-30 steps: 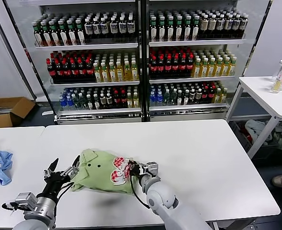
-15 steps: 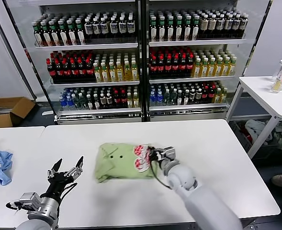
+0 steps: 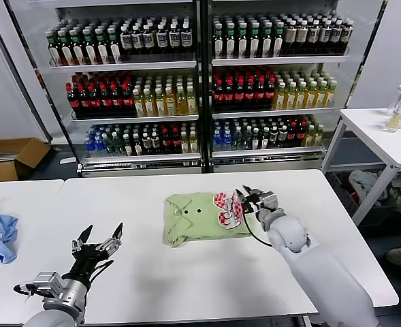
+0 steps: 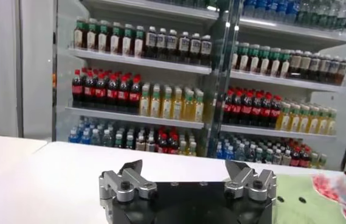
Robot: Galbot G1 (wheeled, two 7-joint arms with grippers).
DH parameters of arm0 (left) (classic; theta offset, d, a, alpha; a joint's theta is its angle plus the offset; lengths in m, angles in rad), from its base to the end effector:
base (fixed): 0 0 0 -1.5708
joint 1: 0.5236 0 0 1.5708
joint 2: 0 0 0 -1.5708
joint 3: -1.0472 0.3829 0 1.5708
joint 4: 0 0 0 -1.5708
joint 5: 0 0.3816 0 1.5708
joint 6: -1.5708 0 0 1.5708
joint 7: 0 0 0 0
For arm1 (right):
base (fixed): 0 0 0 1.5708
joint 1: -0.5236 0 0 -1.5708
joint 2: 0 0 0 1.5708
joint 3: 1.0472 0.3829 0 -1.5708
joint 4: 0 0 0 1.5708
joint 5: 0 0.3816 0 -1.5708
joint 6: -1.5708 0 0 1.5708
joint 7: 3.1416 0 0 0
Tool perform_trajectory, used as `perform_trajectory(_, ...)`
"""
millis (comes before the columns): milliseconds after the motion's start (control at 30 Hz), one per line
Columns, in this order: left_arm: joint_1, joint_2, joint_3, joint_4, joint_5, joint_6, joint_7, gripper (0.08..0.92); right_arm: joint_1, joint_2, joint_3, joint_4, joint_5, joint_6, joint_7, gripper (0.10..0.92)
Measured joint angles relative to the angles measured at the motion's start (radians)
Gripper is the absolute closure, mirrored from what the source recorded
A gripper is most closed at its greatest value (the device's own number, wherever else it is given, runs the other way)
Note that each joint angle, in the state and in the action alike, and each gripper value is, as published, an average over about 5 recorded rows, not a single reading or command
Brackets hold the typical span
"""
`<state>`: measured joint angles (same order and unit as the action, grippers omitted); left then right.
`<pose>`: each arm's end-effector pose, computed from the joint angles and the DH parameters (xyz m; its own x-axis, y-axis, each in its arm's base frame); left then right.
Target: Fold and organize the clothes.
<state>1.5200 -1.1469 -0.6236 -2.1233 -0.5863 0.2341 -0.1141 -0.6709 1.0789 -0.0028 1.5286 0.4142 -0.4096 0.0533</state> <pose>0.2180 0.1047 -0.2835 -0.9824 0.0619 0.1763 0.0368 0.9891 -0.1426 0.4691 -0.0196 -0.2901 -0.9032 -0.2827 0.3230 -0.3579 0.9115 -0.2029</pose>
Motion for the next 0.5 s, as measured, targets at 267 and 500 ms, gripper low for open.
perform_trajectory(267,-0.003,0.003,0.013,-0.014,0.014,-0.009,0.005,0.177,-0.185,-0.028,0.113,0.158,-0.063,0.135,0.058,0.434)
perform_trajectory(500,-0.005,0.0,0.016,-0.029,0.012,-0.009,0.005,0.177,-0.422,-0.035,0.257,0.33,-0.05,0.203,0.088,0.244)
